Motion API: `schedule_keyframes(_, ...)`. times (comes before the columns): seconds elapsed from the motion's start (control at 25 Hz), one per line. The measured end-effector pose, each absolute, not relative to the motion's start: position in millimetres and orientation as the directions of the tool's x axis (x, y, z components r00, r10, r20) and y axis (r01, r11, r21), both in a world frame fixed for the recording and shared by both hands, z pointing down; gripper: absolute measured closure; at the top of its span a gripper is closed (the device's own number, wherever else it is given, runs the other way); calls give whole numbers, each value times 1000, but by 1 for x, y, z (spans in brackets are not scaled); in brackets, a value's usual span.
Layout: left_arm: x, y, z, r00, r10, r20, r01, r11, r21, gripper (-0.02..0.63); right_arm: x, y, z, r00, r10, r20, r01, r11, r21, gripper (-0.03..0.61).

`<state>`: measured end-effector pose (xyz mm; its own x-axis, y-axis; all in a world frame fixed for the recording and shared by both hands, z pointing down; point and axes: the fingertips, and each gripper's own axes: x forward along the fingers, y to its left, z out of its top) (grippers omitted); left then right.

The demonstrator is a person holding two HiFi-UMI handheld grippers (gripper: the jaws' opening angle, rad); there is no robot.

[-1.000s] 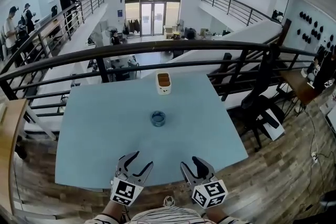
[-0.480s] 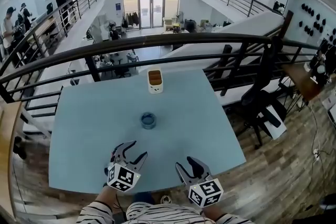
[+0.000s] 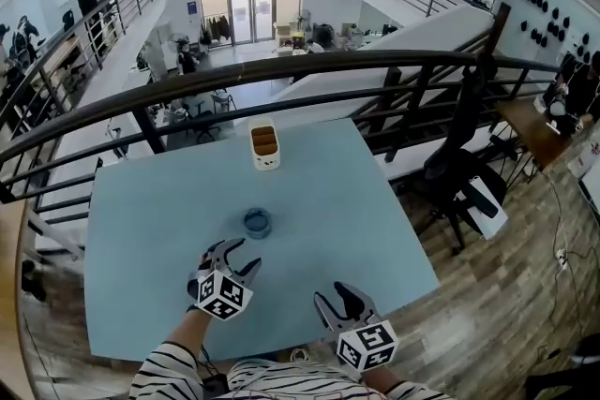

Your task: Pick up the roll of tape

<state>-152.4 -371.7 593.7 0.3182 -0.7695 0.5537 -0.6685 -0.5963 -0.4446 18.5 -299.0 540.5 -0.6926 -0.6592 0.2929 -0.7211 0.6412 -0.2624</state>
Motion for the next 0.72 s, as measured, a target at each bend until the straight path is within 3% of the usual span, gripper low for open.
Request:
schedule_keyframes(0.4,-159,-432,626,294,-656,695,-474,-731,-490,394,12,-319,549,-657,-679,328,-754,599,-270,382)
schedule_keyframes(0.72,-164,-452,682,228,-464,856,-298,-870,-392,394,18,-327,555,-618,-701,356,-786,554,-274,382)
